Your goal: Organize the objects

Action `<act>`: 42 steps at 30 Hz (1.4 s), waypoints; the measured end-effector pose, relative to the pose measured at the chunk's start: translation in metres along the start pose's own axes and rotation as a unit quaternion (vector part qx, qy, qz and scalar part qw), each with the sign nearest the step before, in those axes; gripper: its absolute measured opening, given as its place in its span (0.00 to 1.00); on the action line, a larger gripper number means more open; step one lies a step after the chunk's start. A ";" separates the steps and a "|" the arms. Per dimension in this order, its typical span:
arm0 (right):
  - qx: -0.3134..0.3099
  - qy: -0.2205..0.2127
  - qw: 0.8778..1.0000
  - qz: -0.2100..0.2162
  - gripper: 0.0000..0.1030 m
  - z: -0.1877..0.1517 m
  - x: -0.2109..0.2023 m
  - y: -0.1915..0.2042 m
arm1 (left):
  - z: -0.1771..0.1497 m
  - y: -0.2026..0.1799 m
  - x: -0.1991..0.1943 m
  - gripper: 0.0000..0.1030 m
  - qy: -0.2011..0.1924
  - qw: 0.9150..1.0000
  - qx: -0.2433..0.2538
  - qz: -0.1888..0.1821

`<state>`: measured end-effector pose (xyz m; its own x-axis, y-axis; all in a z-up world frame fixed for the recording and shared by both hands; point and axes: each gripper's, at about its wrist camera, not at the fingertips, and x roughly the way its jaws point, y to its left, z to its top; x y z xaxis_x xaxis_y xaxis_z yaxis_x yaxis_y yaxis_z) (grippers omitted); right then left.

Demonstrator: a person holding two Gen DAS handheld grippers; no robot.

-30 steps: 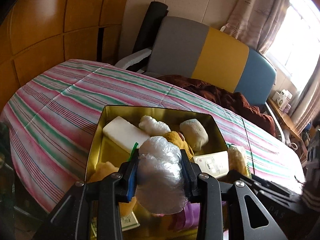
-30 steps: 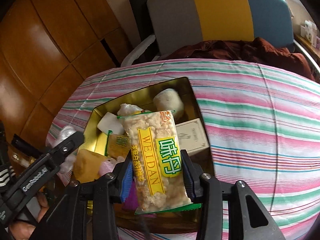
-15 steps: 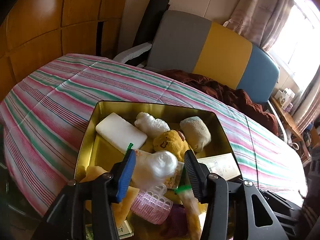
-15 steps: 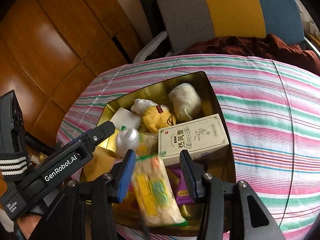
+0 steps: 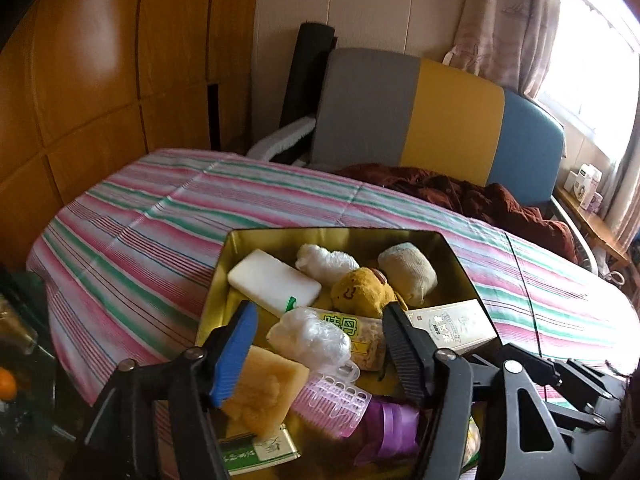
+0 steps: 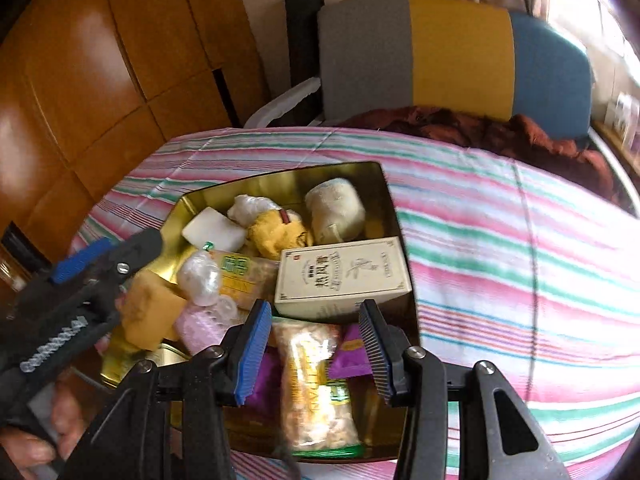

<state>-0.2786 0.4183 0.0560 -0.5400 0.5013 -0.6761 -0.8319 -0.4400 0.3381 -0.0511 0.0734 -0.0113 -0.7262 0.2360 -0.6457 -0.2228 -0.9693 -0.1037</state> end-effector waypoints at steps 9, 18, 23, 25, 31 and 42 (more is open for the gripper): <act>-0.049 -0.039 0.996 -0.068 0.51 -0.003 -0.027 0.008 | -0.012 -0.002 -0.031 0.98 -0.025 1.000 0.002 0.006; -0.046 -0.063 0.990 -0.115 0.63 -0.013 -0.045 -0.001 | -0.033 -0.003 -0.039 1.00 -0.008 1.000 -0.005 0.025; -0.041 -0.059 0.991 -0.111 0.63 -0.016 -0.045 -0.004 | -0.037 -0.007 -0.037 1.00 0.003 0.999 -0.002 0.047; -0.044 -0.057 0.992 -0.108 0.63 -0.017 -0.045 -0.004 | -0.040 -0.008 -0.040 1.00 -0.003 0.999 0.000 0.047; -0.048 -0.059 0.992 -0.100 0.63 -0.020 -0.046 0.000 | -0.040 -0.008 -0.047 1.00 -0.016 0.999 -0.003 0.035; -0.045 -0.055 0.993 -0.098 0.63 -0.018 -0.042 0.001 | -0.038 -0.008 -0.050 1.00 -0.023 0.999 -0.003 0.039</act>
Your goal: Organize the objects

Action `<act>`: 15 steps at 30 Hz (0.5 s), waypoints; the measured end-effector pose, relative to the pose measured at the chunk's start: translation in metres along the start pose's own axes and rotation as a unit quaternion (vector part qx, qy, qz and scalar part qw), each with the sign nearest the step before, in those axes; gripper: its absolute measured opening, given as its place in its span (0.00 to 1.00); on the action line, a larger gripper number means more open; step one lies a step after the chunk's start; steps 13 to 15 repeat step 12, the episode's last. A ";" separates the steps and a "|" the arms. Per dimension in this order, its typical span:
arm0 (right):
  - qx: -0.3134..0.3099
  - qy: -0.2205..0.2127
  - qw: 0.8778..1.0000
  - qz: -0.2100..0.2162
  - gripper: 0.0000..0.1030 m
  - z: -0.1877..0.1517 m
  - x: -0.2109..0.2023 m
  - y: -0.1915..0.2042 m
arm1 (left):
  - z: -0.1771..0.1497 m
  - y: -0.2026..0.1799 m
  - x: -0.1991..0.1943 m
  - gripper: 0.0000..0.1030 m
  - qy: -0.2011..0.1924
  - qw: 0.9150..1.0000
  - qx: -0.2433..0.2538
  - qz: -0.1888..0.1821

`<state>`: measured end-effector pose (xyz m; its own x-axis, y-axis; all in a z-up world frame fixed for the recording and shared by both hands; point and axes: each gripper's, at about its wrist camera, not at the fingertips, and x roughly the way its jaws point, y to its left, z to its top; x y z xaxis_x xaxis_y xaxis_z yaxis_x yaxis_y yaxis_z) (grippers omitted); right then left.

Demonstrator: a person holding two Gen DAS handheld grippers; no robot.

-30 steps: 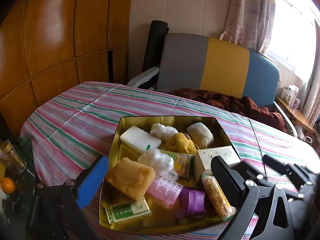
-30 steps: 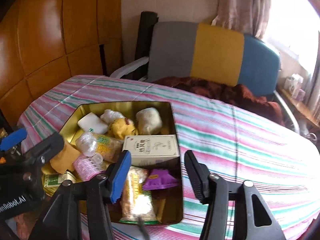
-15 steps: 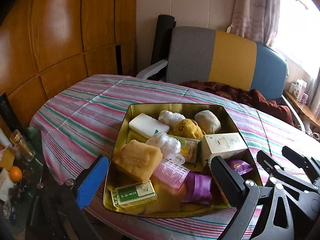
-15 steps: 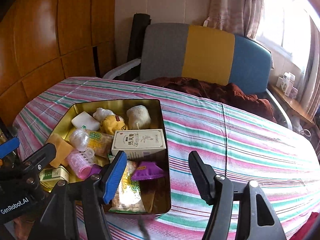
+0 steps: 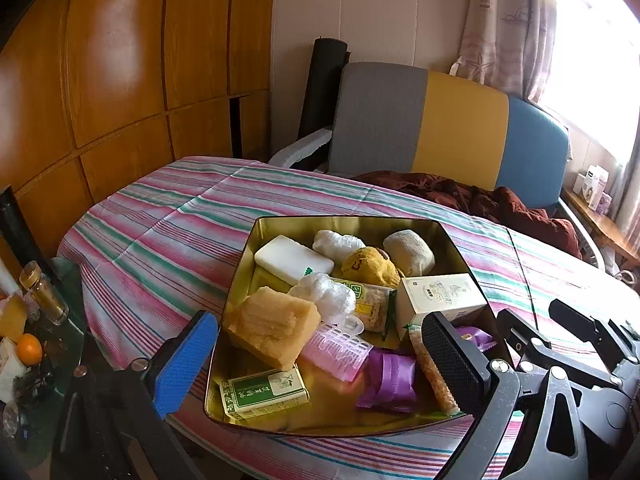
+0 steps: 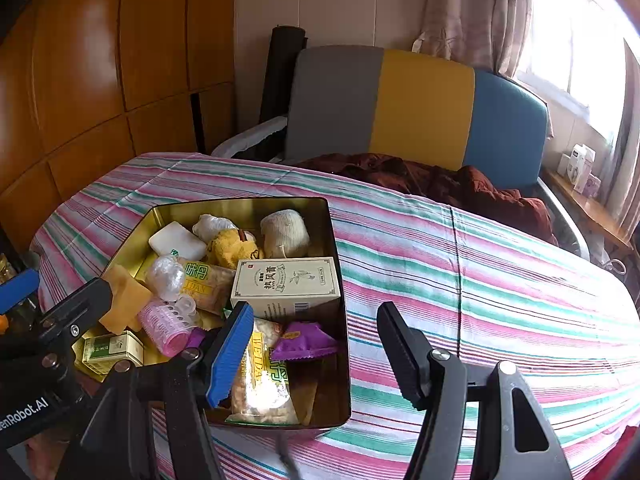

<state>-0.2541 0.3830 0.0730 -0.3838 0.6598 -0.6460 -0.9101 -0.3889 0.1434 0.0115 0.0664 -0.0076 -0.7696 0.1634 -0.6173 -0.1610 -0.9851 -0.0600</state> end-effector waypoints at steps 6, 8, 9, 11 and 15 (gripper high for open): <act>-0.001 0.003 1.000 0.001 0.63 0.000 0.003 0.002 | -0.001 0.000 0.001 1.00 -0.003 1.000 0.002 0.007; -0.001 0.003 1.000 0.002 0.63 0.001 0.003 0.003 | -0.001 0.000 0.001 1.00 -0.004 1.000 0.004 0.009; -0.002 0.003 1.000 0.002 0.63 0.001 0.003 0.004 | -0.001 0.000 0.001 1.00 -0.003 1.000 0.003 0.008; -0.001 0.004 1.000 0.003 0.63 0.001 0.004 0.004 | -0.001 0.001 0.002 1.00 -0.002 1.000 0.002 0.009; 0.000 0.005 1.000 0.003 0.63 0.001 0.005 0.004 | -0.001 0.001 0.002 1.00 -0.002 1.000 0.003 0.010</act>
